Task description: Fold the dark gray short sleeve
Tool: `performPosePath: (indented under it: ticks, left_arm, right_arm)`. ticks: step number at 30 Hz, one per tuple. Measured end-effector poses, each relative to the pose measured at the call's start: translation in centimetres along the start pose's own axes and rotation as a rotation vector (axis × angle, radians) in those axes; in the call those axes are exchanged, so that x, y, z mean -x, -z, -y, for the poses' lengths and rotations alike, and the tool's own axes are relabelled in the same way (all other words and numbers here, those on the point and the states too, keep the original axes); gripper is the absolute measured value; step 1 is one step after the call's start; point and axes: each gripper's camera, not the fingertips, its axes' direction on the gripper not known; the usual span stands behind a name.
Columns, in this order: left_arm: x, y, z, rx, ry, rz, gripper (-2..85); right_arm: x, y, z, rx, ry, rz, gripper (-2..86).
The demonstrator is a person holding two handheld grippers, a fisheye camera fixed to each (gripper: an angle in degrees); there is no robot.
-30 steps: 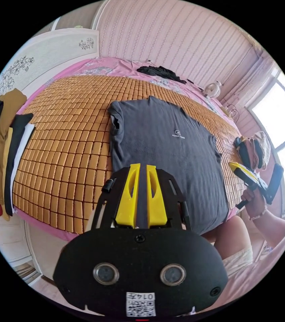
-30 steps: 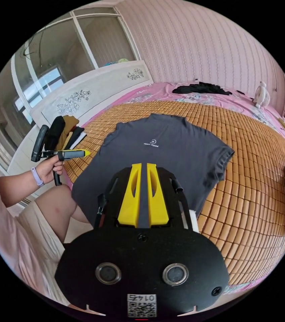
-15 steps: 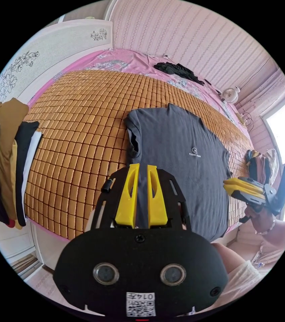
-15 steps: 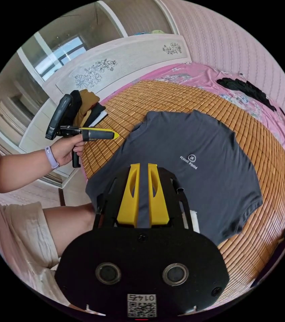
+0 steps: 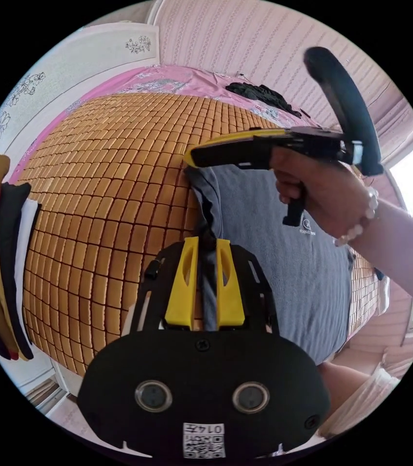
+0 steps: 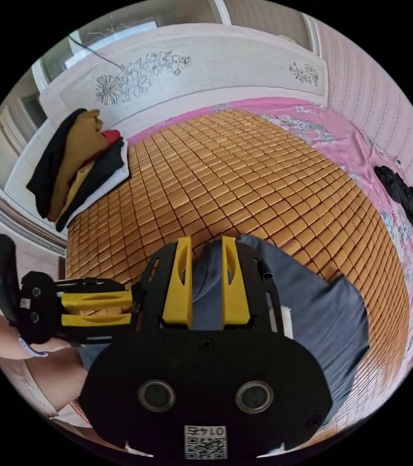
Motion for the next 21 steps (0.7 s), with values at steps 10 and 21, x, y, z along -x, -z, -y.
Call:
performPosePath:
  ticks: [10,21]
  left_arm:
    - [2.9,0.0,1.4,-0.08,0.223,-0.146,2.2]
    - [0.6,-0.9,4.8,0.004,0.215,-0.052,4.9]
  right_arm:
    - [-2.0,-1.7,2.7,0.018,0.049,0.067,3.5]
    - [-6.1,5.5,-3.3,-0.238,-0.109,-0.007,6.2]
